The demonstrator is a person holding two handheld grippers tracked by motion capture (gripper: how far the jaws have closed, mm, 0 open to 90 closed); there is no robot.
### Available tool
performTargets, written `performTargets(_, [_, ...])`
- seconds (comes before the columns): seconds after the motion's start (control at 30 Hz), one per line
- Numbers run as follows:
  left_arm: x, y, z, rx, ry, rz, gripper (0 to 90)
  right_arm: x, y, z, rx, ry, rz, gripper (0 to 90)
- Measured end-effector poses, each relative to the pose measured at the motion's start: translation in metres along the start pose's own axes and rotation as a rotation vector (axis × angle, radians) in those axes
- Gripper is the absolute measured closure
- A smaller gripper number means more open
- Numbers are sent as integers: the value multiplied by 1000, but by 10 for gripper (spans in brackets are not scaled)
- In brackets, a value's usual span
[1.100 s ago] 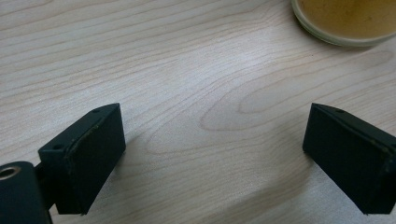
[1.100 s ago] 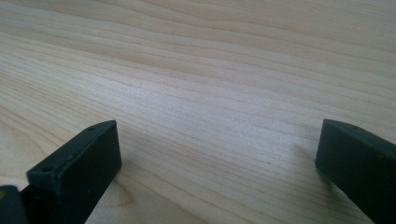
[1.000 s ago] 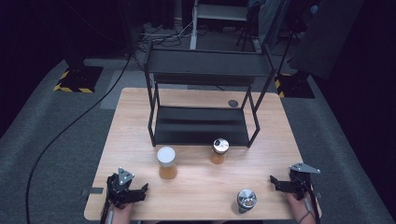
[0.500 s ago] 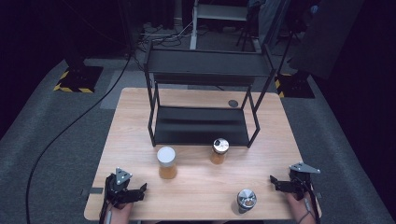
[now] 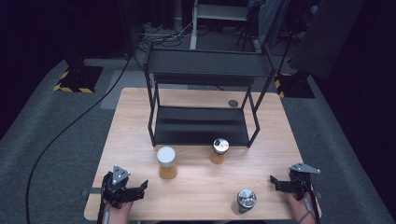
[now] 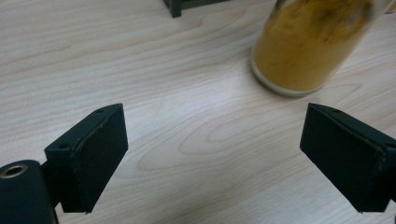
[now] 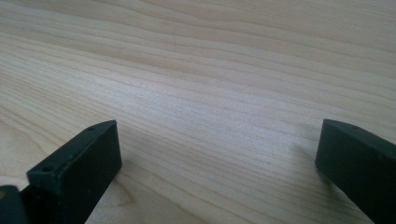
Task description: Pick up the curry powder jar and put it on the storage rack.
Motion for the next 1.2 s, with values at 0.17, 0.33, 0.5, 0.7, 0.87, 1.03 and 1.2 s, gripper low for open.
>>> performTargets(0.17, [6,-7,-8,-32,-14,13,89,0,0,0,3,1,-4,0])
performTargets(0.33, [15,-16,-19,-47,-55,30,93,0,0,0,8,1,-8,1])
performTargets(0.5, [19,-20,-27,-59,-73,59,92,0,-1,0,9,1,-10,1])
performTargets(0.7, [23,-24,-34,-64,-97,68,92,0,-1,0,10,1,-12,1])
performTargets(0.87, [23,-24,-39,-63,-108,75,92,0,-1,0,11,1,-12,1])
performTargets(1.03, [19,-25,-45,-66,-125,91,92,0,-1,0,10,1,-11,1])
performTargets(1.2, [14,-25,-51,-68,-141,110,94,0,0,0,7,1,-8,1])
Point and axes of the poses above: each handheld gripper's, and its own axes: x roughly backward along the jaws, z roughly out of its underside, y roughly to its left, the point moved 5 cm from there along -x, roughly forward along the jaws, and after that the axes turned 4 degrees about -x, right-handed, at the moved point
